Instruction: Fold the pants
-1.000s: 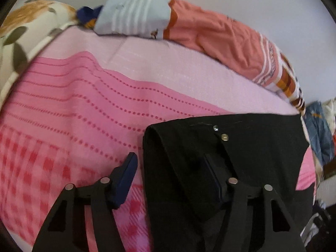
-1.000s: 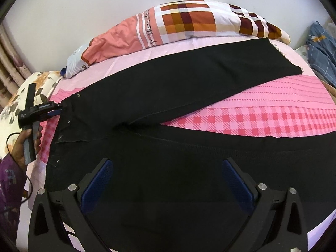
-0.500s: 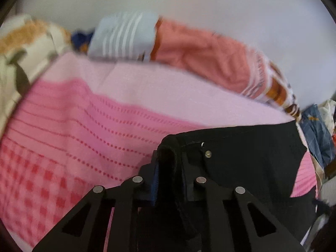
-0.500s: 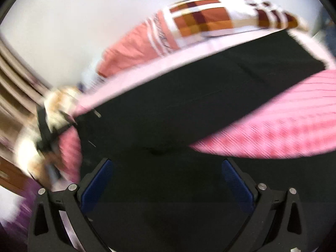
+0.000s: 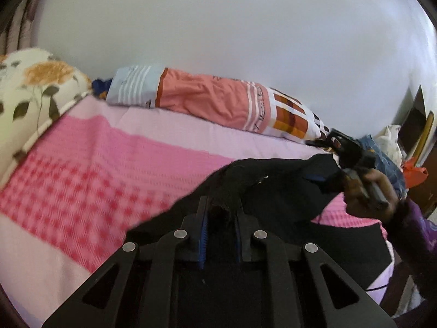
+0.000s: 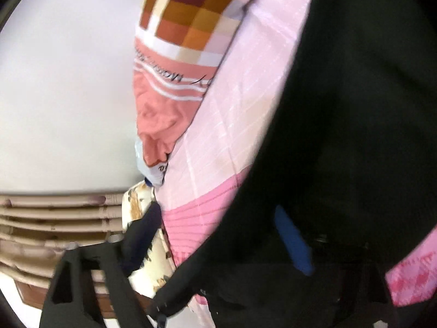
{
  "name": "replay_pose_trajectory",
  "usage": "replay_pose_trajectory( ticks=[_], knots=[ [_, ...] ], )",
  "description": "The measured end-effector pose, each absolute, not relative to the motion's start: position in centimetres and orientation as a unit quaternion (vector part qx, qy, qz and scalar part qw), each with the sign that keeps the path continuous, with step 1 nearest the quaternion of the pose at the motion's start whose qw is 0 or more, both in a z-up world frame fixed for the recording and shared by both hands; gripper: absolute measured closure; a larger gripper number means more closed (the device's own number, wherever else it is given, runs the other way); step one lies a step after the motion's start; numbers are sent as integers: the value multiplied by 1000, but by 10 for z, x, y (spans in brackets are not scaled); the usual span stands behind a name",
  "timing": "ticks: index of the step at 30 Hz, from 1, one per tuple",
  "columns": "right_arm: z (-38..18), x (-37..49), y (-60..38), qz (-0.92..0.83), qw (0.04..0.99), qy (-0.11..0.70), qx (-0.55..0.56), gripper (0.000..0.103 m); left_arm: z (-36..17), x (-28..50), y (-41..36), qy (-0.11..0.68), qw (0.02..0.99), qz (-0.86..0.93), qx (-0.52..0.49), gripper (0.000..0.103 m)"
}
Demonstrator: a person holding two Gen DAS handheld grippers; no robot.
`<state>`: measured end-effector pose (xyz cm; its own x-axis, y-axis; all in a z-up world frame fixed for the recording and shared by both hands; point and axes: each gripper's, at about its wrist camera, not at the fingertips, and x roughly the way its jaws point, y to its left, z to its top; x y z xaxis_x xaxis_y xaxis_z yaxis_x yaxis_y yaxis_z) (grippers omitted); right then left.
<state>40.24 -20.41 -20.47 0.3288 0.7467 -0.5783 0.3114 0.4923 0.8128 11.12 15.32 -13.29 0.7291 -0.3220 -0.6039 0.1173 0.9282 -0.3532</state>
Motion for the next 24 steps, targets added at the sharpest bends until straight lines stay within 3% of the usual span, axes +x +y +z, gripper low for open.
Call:
replay_pose_trajectory(
  ticks=[1,3,12,19,24],
  knots=[
    [-203,402,-203,153,670,563,460,95,-135,109,153,352,915,-119,-158,87],
    [-199,392,-204,154,685,552,450,96,-138,103,148,359,911,-116,-165,87],
    [-149,248,-205,190,736,531,375,97,-140,73,169,395,894,-78,-196,87],
    [-215,150,-197,171,657,605,417,97,-161,19,177,443,873,-37,-202,87],
    [-251,137,-196,181,612,613,466,95,-178,-13,173,485,863,46,-136,87]
  ],
)
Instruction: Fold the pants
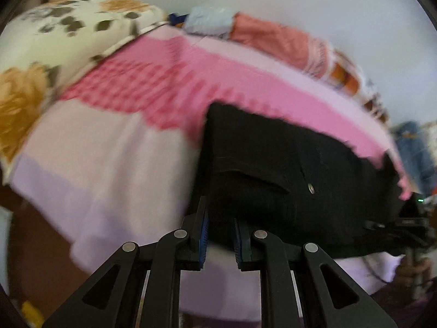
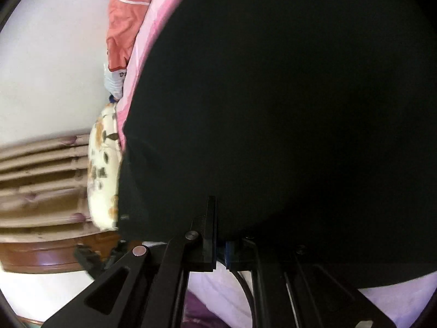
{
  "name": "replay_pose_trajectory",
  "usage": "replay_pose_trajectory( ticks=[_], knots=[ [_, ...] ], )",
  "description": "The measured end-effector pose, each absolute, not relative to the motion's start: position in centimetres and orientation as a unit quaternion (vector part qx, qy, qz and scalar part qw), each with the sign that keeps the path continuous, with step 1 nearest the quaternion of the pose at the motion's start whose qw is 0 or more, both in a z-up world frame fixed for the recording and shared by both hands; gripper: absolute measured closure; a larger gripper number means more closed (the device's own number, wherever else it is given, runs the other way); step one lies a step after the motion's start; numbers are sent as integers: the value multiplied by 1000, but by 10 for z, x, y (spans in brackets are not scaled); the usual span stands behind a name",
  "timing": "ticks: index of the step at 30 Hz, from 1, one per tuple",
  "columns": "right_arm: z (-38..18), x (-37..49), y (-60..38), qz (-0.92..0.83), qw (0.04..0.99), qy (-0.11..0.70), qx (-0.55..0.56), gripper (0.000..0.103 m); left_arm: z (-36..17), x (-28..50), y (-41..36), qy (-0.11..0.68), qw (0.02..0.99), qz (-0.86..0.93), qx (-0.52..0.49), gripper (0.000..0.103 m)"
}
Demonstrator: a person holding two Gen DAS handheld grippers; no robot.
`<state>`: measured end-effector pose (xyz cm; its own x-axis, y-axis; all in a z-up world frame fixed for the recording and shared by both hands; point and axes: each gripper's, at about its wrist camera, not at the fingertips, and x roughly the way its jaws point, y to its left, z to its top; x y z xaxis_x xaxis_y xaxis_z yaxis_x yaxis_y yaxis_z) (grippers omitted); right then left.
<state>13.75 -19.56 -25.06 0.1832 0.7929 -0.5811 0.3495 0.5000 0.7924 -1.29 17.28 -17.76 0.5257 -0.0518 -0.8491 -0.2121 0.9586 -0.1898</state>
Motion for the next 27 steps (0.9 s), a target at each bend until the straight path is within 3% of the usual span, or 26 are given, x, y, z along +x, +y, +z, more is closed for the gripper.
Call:
replay_pose_trajectory(
  ticks=[2,6,8,9,10,11,16,24,27],
  knots=[
    [-247,137,-202,188,618,597,475,93,-174,-21,175,480,865,89,-117,87],
    [-237,134,-251,169,649,535,513,72,-146,-25,169,438,883,110,-127,83],
    [-235,134,-293,143,670,482,546,69,-133,-19,157,422,892,83,-138,74],
    [-235,136,-315,132,678,460,557,69,-128,-13,146,416,897,66,-137,63],
    [-236,137,-334,118,686,443,565,69,-127,-7,136,415,898,46,-140,52],
    [-237,139,-355,107,693,421,576,70,-127,0,127,416,897,30,-144,49],
    [-246,154,-436,68,686,336,642,76,-139,20,78,443,881,-42,-162,49],
    [-244,200,-453,58,698,335,631,79,-154,33,42,493,855,-54,-151,49],
    [-248,207,-458,46,698,345,626,93,-157,34,43,498,850,-51,-162,49]
  ],
)
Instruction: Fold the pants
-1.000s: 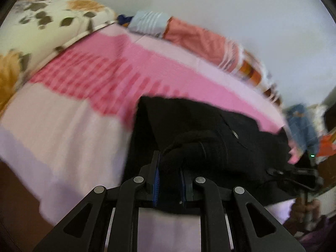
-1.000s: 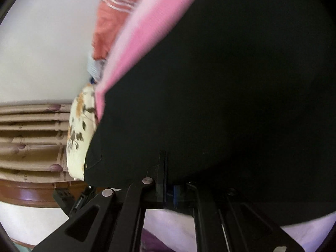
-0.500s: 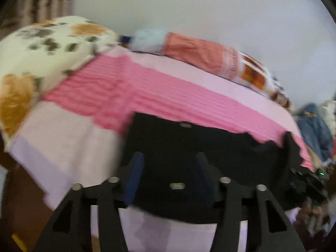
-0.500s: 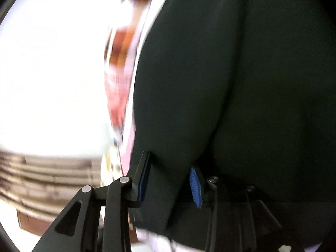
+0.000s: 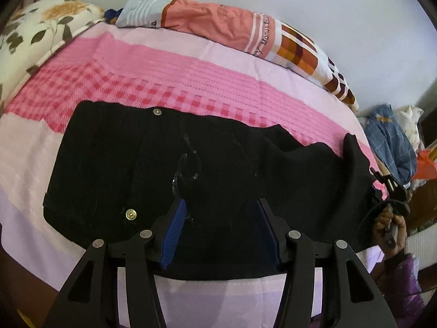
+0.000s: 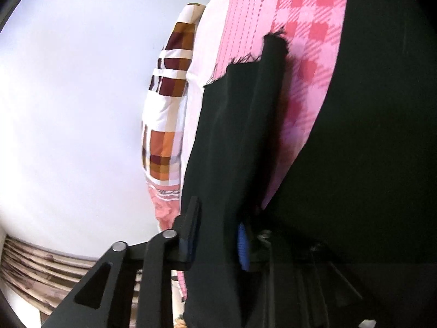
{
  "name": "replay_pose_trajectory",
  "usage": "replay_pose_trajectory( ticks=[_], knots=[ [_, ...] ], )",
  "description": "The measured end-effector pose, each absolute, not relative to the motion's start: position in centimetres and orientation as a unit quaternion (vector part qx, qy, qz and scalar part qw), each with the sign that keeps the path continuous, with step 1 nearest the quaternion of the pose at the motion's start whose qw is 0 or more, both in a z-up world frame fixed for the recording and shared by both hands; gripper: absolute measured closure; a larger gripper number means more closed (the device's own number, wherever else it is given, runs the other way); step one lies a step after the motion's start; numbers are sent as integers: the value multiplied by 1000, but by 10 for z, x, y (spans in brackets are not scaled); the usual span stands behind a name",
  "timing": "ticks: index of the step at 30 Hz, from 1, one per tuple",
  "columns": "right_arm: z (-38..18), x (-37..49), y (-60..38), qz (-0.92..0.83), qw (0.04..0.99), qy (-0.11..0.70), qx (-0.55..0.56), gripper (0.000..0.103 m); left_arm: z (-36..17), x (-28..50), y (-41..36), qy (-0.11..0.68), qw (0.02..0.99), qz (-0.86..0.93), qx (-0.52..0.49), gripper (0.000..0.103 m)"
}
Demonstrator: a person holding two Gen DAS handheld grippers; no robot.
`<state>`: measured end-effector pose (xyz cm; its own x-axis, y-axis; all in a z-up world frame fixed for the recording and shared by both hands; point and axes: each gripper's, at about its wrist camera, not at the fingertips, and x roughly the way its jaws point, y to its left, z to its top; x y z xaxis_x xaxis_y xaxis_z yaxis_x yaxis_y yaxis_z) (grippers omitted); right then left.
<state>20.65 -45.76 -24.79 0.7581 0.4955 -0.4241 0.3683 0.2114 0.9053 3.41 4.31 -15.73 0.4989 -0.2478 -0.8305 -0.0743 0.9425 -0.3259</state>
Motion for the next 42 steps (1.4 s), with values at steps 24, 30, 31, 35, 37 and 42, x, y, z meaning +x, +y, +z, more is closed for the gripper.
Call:
replay_pose_trajectory(
  ticks=[24,30,31,35,37,42],
  knots=[
    [-250,11,-526,-33,657,346,669,94,-176,30,33,526,840,-49,-124,46],
    [-236,-6,-529,-57,673,349,649,98,-179,23,37,528,838,-45,-131,46],
    [-230,-7,-528,-60,685,353,634,98,-179,22,39,527,839,-43,-132,46],
    [-223,-10,-524,-70,698,365,612,99,-181,21,39,533,835,-40,-132,46],
    [-225,-14,-524,-74,695,369,613,99,-179,20,39,531,836,-40,-133,46],
    [-226,-21,-527,-80,692,373,613,100,-176,16,39,525,839,-43,-134,46]
  ],
)
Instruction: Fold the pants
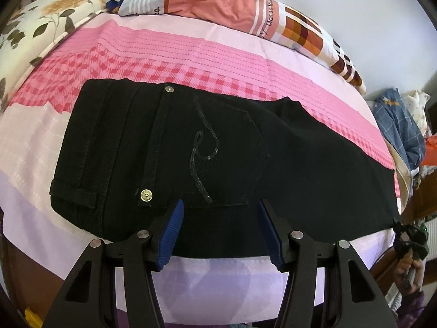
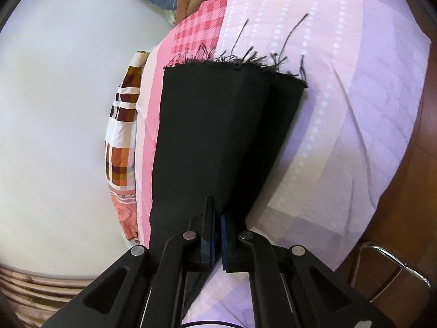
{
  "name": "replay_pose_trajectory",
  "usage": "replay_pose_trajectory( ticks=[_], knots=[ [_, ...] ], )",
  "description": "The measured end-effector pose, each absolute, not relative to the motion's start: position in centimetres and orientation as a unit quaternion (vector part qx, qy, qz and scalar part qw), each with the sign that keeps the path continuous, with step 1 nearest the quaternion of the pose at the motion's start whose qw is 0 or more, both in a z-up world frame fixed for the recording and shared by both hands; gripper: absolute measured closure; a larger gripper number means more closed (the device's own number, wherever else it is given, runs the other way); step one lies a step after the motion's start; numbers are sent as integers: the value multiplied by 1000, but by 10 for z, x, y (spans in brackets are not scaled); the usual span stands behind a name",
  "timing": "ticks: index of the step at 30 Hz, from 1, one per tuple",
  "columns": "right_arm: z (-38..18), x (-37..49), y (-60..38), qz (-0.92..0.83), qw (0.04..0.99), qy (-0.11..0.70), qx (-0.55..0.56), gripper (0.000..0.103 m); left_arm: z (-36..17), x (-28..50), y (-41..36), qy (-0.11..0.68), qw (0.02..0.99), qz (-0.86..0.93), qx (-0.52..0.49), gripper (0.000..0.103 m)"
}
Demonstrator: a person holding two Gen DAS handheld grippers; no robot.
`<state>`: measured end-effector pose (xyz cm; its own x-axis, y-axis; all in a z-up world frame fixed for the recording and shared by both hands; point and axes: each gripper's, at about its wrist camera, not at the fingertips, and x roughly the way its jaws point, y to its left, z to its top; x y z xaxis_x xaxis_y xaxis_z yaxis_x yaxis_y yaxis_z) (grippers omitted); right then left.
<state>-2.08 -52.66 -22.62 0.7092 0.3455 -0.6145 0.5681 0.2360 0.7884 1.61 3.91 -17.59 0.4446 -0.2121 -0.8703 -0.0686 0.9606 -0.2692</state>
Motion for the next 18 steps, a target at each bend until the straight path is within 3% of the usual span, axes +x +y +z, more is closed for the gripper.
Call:
replay_pose_trajectory(
  ticks=[9,18],
  knots=[
    [-233,-29,-533,-83,677,363,635,100,-172,2,57,516,843,-29,-148,46],
    [-234,-28,-532,-83,679,368,629,98,-152,-39,154,464,858,61,-212,46]
  ],
)
